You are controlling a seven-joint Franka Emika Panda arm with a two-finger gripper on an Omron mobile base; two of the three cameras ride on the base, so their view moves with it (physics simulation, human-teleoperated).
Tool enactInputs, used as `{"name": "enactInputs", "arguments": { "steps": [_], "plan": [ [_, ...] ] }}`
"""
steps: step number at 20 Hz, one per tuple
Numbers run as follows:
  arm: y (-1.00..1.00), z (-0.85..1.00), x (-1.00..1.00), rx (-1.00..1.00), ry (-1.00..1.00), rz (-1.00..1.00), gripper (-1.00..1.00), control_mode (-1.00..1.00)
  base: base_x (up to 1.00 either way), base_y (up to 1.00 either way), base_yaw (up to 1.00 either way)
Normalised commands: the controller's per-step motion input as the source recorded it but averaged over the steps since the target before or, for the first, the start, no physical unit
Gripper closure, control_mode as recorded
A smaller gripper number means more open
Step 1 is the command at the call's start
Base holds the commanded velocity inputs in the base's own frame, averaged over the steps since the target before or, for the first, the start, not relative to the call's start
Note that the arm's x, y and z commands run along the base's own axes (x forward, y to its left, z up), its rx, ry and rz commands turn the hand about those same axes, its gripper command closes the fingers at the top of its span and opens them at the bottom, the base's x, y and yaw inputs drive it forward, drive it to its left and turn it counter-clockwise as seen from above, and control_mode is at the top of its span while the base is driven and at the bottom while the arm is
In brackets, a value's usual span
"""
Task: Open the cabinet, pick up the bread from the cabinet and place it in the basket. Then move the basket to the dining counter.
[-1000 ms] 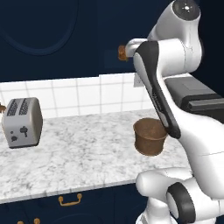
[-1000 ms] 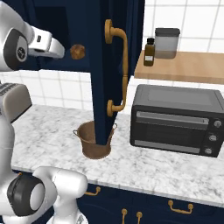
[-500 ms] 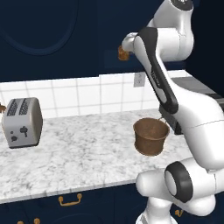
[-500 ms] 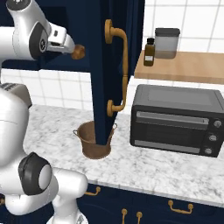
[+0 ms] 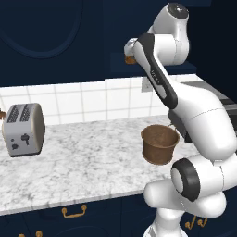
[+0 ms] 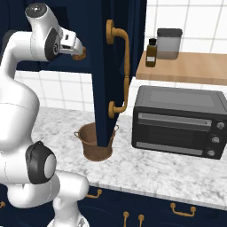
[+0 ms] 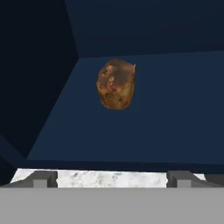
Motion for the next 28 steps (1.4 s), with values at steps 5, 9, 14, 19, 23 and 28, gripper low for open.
{"name": "enactInputs", "arguments": {
  "steps": [5,9,14,19,23,28],
  "plan": [
    [0.00,-0.05,0.60,0.00,0.00,0.00,-1.00,-1.00,0.00,0.00,0.00],
    [0.00,0.00,0.53,0.00,0.00,0.00,-1.00,-1.00,0.00,0.00,0.00],
    [0.08,0.00,0.52,0.00,0.00,0.00,-1.00,-1.00,0.00,0.00,0.00],
    [0.12,-0.01,0.37,0.00,0.00,0.00,-1.00,-1.00,0.00,0.00,0.00],
    [0.00,0.00,0.31,0.00,0.00,0.00,-1.00,-1.00,0.00,0.00,0.00],
    [0.00,-0.07,0.22,0.00,0.00,0.00,-1.00,-1.00,0.00,0.00,0.00]
  ]
}}
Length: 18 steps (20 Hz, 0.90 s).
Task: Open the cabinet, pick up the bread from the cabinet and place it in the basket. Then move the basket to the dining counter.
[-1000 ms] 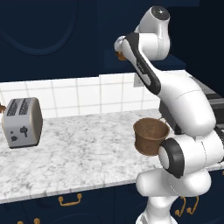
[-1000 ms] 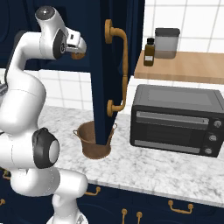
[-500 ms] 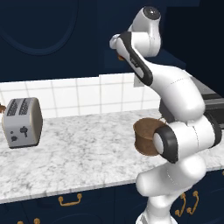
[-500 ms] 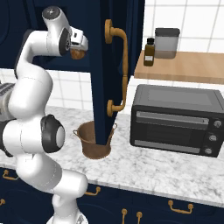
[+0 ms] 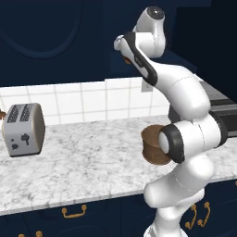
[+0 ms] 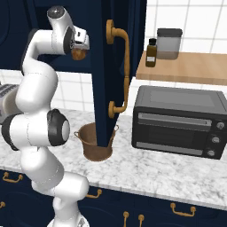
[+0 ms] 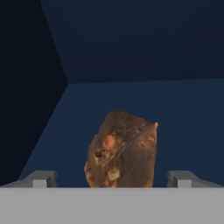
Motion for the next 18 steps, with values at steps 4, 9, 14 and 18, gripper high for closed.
{"name": "enactInputs", "arguments": {
  "steps": [4,9,14,18],
  "plan": [
    [0.00,-0.18,0.23,0.00,0.00,0.00,-1.00,-1.00,0.00,0.00,0.00],
    [0.00,-0.17,0.31,0.00,0.00,0.00,-1.00,-1.00,0.00,0.00,0.00],
    [0.00,-0.21,0.34,0.00,0.00,0.00,-1.00,-1.00,0.00,0.00,0.00],
    [0.00,-0.22,0.34,0.00,0.00,0.00,-1.00,-1.00,0.00,0.00,0.00]
  ]
}}
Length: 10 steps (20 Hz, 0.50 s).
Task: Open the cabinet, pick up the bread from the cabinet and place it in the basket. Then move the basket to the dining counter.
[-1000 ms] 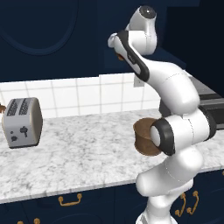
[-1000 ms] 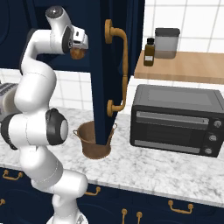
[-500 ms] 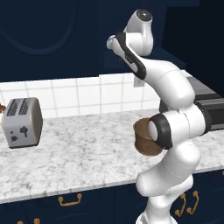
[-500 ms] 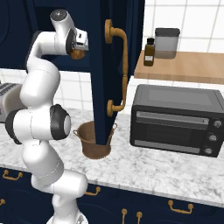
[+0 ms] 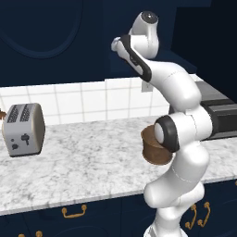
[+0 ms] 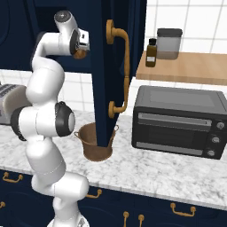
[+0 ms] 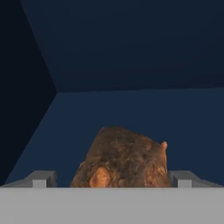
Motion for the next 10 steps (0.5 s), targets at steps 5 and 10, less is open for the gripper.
{"name": "enactInputs", "arguments": {
  "steps": [5,10],
  "plan": [
    [0.00,-0.28,0.09,0.00,-0.03,0.00,1.00,-1.00,0.00,0.00,0.00],
    [-0.01,-0.27,-0.03,0.00,-0.14,0.00,1.00,-1.00,0.00,0.00,0.00]
  ]
}}
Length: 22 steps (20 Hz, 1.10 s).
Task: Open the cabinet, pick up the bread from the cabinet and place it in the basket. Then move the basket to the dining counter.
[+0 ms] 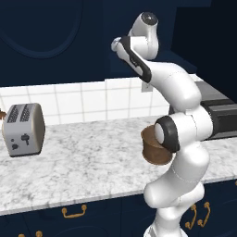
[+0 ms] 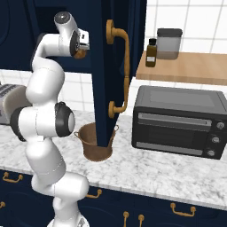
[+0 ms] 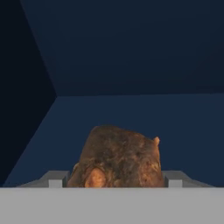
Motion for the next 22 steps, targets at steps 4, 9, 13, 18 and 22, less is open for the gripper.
{"name": "enactInputs", "arguments": {
  "steps": [4,9,13,18,22],
  "plan": [
    [0.00,-0.03,-0.52,0.00,-0.35,0.00,1.00,-1.00,0.00,0.00,0.00],
    [0.00,0.55,-0.98,0.00,-0.06,-0.01,1.00,-1.00,0.00,0.00,0.00],
    [-0.25,0.50,-1.00,0.00,0.26,-0.04,1.00,-1.00,0.00,0.00,0.00],
    [-0.31,0.05,-1.00,0.00,0.20,-0.02,1.00,-1.00,0.00,0.00,0.00],
    [-0.06,-0.64,-1.00,-0.03,0.02,-0.05,1.00,-1.00,0.00,0.00,0.00]
  ]
}}
